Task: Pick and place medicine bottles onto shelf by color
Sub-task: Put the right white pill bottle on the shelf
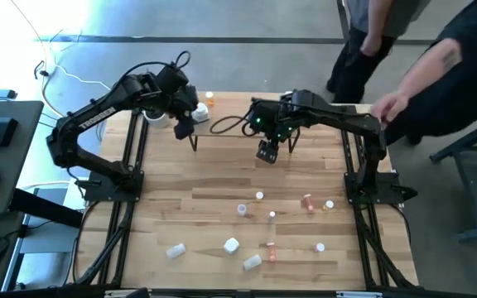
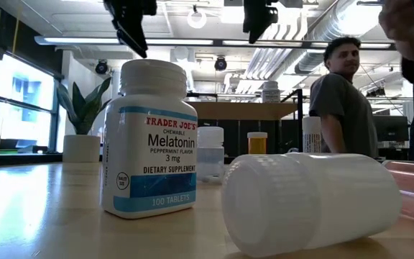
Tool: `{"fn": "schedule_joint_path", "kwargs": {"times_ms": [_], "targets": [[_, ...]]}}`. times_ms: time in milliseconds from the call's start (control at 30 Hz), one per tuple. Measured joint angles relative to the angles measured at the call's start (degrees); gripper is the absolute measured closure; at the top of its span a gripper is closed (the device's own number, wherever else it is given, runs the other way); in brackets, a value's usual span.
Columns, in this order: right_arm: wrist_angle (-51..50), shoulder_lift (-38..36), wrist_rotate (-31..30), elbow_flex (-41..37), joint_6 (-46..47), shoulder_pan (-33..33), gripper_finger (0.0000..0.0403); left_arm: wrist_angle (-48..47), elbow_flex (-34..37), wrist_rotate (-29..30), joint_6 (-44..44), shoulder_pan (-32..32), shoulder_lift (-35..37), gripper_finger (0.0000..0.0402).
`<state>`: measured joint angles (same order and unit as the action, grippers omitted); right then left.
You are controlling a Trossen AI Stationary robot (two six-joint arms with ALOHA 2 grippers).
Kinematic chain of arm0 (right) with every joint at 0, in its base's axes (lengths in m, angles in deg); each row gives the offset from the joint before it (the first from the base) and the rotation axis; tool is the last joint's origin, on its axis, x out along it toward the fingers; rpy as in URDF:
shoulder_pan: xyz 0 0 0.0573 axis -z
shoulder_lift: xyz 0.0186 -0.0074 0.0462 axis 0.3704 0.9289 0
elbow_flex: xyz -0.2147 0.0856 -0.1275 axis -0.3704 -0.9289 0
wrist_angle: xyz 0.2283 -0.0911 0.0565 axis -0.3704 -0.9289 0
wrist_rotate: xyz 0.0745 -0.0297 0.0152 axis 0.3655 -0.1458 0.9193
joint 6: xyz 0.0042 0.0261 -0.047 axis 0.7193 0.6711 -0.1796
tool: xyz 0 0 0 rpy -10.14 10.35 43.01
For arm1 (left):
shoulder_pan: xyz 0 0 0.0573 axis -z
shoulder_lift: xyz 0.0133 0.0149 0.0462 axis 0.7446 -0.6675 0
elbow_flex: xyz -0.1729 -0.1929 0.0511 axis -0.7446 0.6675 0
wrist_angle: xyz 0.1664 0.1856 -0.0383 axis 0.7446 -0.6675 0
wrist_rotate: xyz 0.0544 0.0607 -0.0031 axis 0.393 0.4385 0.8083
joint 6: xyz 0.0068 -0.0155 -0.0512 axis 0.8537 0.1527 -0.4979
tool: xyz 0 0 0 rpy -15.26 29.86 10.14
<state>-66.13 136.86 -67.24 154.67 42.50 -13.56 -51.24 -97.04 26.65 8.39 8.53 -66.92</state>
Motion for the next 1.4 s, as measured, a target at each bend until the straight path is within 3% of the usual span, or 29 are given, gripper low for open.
{"fn": "schedule_joint_path", "kwargs": {"times_ms": [300,633,933,1400], "targets": [[3.4,-0.7,0.0,-5.1,0.0,-4.4,0.0165,6.9,11.7,0.5,-7.0,2.8,9.6,0.0165],[10.4,-7.6,2.9,-15.9,0.3,-8.4,0.0165,10.7,20.6,1.8,-17.7,8.7,18.2,0.0165],[22.3,-17.8,6.4,-31.2,4.4,-10.4,0.0165,16.3,25.1,2.3,-27.5,16.2,23.0,0.0165],[34.1,-26.0,6.6,-45.3,9.5,-17.6,0.0165,19.3,25.1,12.9,-37.8,32.1,23.1,0.0165]]}}
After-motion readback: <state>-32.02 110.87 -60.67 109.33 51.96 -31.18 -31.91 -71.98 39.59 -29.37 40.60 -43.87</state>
